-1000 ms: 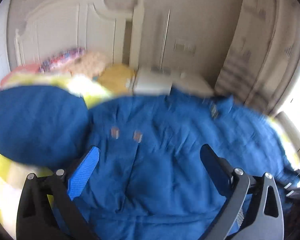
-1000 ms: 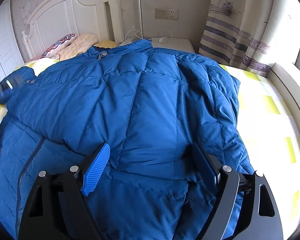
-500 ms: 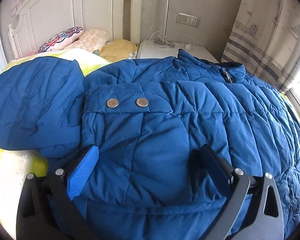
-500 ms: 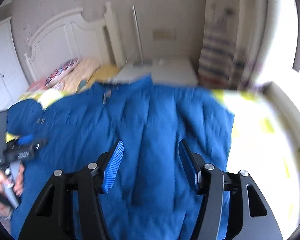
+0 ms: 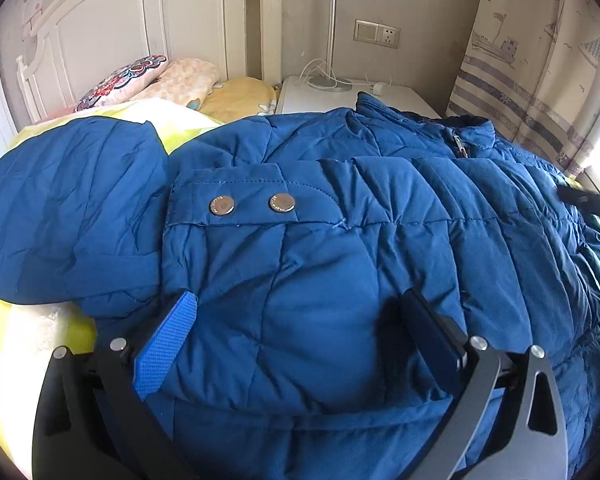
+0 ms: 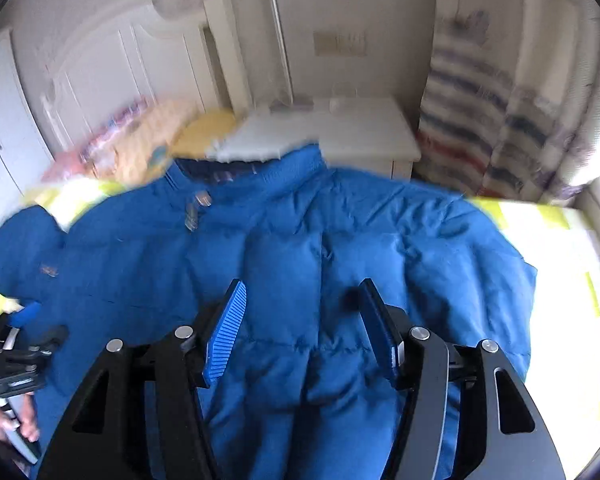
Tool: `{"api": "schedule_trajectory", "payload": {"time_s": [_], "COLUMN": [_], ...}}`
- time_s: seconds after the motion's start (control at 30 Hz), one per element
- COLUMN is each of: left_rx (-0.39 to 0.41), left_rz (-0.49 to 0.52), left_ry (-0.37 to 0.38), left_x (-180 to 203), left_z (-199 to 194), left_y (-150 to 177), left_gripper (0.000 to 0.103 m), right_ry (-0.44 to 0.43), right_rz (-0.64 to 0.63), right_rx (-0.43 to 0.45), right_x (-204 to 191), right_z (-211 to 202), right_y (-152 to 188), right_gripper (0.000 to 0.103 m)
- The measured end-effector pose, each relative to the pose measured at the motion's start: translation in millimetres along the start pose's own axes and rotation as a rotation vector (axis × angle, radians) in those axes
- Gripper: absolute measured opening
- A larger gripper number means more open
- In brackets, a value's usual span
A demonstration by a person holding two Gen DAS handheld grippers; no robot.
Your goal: Fold large clothes
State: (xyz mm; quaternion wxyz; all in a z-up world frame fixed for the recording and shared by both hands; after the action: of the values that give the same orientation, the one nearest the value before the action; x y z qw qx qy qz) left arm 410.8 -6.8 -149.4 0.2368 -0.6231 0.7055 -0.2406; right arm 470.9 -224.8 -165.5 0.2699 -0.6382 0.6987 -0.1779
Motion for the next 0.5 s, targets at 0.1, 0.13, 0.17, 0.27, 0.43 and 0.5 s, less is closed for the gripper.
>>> {"api": "schedule_trajectory", "payload": {"time_s": [0.1, 0.13, 0.17, 0.27, 0.43, 0.5], "left_rx": [0.001, 0.000, -0.001, -0.006, 0.001, 0.000], "left_rz": [-0.006, -0.006, -0.004, 0.002, -0.010, -0.008], "left_ry": [0.008, 0.007, 0.004, -0.004, 0.011, 0.009], "left_x": [-1, -1, 0, 1, 0, 0], "left_z": [1, 1, 1, 2, 2, 2], "left_y": [0, 0, 0, 0, -1, -1], "left_gripper": [0.101, 0.101, 0.101, 0.101, 0.101, 0.101], "right_ry": [0.061, 0.056, 0.035, 0.065, 0.079, 0.095], "right_rz": [-0.054, -0.033, -0.005, -0.016, -0.036, 0.008], "right_rx": [-0.026, -0.003, 0.041, 0.053, -0.032, 0.094], "right_x": [-6, -7, -9, -13, -13, 3], "right_z": [9, 5, -2, 6, 16, -11], "right_y": [-8, -12, -17, -23, -17, -29], "right_gripper": [0.061, 0.061, 0.061, 0.077, 0.078, 0.079]}}
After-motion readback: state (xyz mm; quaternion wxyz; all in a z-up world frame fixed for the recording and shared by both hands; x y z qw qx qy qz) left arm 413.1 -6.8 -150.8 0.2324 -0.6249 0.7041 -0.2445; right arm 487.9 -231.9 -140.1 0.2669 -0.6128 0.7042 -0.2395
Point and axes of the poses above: each gripper's, at about its wrist camera, not at the fingertips, and z roughly the way its jaws point, x to its right, y to its underside, the point moved 7 cm from there along z, roughly the way its jaws point, and after that the axes turned 5 degrees about z, right-handed, at the moved point
